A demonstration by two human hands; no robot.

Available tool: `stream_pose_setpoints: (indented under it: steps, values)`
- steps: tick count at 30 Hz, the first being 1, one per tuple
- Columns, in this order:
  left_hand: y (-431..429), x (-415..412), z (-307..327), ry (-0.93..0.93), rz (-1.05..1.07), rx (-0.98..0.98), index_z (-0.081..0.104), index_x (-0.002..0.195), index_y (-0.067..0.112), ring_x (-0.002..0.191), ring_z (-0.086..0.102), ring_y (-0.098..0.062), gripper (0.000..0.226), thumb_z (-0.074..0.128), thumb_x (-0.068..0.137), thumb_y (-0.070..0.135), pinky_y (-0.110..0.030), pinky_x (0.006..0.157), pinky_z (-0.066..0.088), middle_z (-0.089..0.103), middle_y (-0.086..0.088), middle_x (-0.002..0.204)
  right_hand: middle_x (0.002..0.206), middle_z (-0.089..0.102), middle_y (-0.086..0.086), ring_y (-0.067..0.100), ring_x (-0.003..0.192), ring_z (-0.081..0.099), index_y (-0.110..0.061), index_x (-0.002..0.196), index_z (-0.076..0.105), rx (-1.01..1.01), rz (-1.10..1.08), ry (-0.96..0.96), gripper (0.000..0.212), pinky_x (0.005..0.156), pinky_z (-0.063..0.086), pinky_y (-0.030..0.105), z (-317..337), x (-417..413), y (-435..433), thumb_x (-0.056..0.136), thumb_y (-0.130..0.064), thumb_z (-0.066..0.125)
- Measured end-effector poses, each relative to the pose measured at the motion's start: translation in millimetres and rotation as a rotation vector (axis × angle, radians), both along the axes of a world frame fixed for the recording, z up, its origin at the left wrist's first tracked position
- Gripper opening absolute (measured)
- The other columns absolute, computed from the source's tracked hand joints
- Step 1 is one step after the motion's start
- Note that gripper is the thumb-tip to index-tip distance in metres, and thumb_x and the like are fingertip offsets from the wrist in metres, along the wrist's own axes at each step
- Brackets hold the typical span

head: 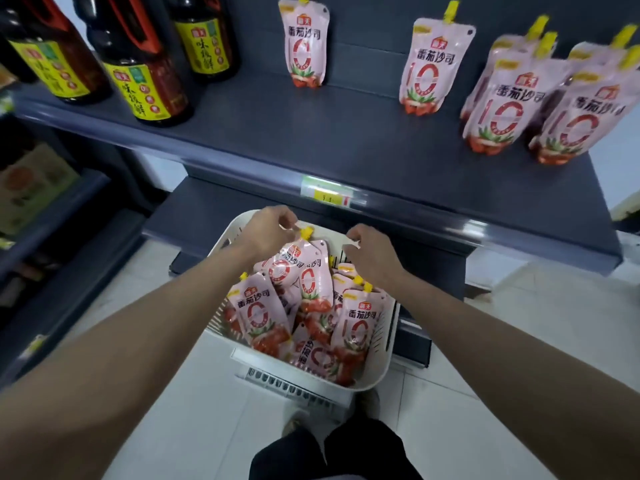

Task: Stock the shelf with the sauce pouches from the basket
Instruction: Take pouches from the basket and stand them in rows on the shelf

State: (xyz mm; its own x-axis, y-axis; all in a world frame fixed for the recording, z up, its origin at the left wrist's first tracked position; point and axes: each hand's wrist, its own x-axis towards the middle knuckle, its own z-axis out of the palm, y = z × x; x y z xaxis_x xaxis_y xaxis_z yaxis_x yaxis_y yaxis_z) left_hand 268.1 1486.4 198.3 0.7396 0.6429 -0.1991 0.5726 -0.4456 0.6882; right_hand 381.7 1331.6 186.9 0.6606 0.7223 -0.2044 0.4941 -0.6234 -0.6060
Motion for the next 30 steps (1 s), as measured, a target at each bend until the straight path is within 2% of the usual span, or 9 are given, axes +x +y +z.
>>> stream_pose_setpoints:
  steps: [3,6,8,11,13,17,21,23,30]
  values:
    - [15,-20,-29,0.086,0.054,-0.011,0.062,0.108,0.006,0.086,0.052,-0.017,0.027,0.068,0.082,0.011,-0.026,0.076,0.041,0.059,-0.007,0.102,0.092,0.062,0.008,0.028,0.096,0.056,-0.007,0.090,0.060,-0.106,-0.019,0.105,0.010,0.072,0.044,0.029,-27,-11,18,0.091,-0.013,0.052]
    - [28,-28,-52,0.171,0.076,-0.042,0.057,0.115,0.003,0.088,0.052,-0.020,0.035,0.066,0.083,0.012,-0.028,0.072,0.044,0.056,-0.006,0.104,0.065,0.046,-0.002,0.021,0.078,0.051,-0.015,0.066,0.044,-0.184,-0.046,0.186,0.025,0.050,0.032,0.024,-50,-18,33,0.088,-0.014,0.056]
    - [37,-29,-68,0.212,0.075,-0.045,0.053,0.120,0.006,0.093,0.056,-0.025,0.040,0.066,0.083,0.015,-0.030,0.074,0.046,0.058,-0.008,0.115,0.079,0.055,0.002,0.018,0.078,0.053,-0.008,0.091,0.057,-0.205,-0.069,0.242,0.007,0.051,0.036,0.025,-64,-20,41,0.088,-0.014,0.058]
    - [43,-23,-86,0.227,0.054,-0.082,0.041,0.136,0.010,0.120,0.051,-0.029,0.059,0.066,0.084,0.016,-0.033,0.097,0.042,0.050,-0.013,0.138,0.091,0.056,0.005,0.016,0.077,0.053,-0.006,0.116,0.054,-0.213,-0.151,0.273,0.029,0.052,0.037,0.024,-83,-20,50,0.089,-0.016,0.058]
    - [44,-16,-94,0.200,0.053,-0.150,0.032,0.142,0.010,0.127,0.047,-0.029,0.067,0.066,0.084,0.012,-0.026,0.092,0.038,0.045,-0.012,0.143,0.095,0.062,0.007,0.019,0.083,0.059,-0.005,0.118,0.055,-0.164,-0.219,0.278,0.032,0.057,0.044,0.023,-94,-20,56,0.088,-0.014,0.057]
    - [45,-8,-108,0.163,0.068,-0.216,0.043,0.134,0.006,0.115,0.053,-0.023,0.059,0.068,0.080,0.007,-0.023,0.084,0.039,0.057,-0.010,0.129,0.108,0.069,0.014,0.028,0.101,0.065,-0.003,0.107,0.062,-0.129,-0.291,0.286,0.024,0.082,0.051,0.033,-108,-22,66,0.085,-0.010,0.059]
    - [50,-5,-118,0.153,0.073,-0.251,0.056,0.117,0.004,0.086,0.055,-0.013,0.040,0.068,0.080,0.005,-0.017,0.068,0.042,0.060,-0.001,0.098,0.078,0.069,0.005,0.021,0.072,0.063,-0.009,0.078,0.066,-0.160,-0.247,0.292,0.007,0.054,0.045,0.021,-113,-21,71,0.084,-0.011,0.064]
    - [55,-6,-123,0.113,0.075,-0.309,0.063,0.113,0.005,0.095,0.062,-0.019,0.036,0.069,0.078,0.002,-0.024,0.078,0.049,0.067,-0.004,0.102,0.061,0.055,-0.004,0.012,0.056,0.053,-0.017,0.060,0.053,-0.165,-0.251,0.301,0.028,0.047,0.037,0.020,-116,-19,71,0.085,-0.015,0.065]
    - [61,-15,-124,0.066,0.107,-0.345,0.069,0.108,0.002,0.093,0.067,-0.020,0.030,0.069,0.078,0.000,-0.026,0.081,0.051,0.071,-0.010,0.105,0.078,0.066,0.010,0.025,0.079,0.064,-0.007,0.073,0.063,-0.139,-0.330,0.253,0.018,0.070,0.052,0.034,-117,-23,69,0.085,-0.020,0.067]
